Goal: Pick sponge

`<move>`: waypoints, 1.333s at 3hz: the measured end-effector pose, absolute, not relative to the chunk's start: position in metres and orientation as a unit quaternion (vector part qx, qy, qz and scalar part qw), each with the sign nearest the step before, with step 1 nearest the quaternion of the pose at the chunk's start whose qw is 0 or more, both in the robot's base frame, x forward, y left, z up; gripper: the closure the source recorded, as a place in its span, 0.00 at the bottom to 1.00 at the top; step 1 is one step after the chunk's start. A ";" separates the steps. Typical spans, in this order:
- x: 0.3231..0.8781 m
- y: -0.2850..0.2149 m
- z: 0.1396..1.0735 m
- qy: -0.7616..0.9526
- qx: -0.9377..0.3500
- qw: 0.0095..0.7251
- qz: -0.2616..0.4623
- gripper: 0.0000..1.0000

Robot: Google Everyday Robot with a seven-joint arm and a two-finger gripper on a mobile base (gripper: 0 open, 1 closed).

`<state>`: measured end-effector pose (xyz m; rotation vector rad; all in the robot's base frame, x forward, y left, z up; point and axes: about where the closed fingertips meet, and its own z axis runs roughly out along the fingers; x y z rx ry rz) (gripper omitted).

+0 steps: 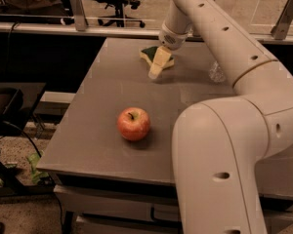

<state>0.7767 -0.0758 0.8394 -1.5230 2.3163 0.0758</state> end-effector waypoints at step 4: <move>0.768 -0.047 0.865 0.795 -0.573 0.191 0.057 0.94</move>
Offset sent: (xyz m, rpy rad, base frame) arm 0.0096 0.0068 0.0135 0.0212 0.0367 0.0282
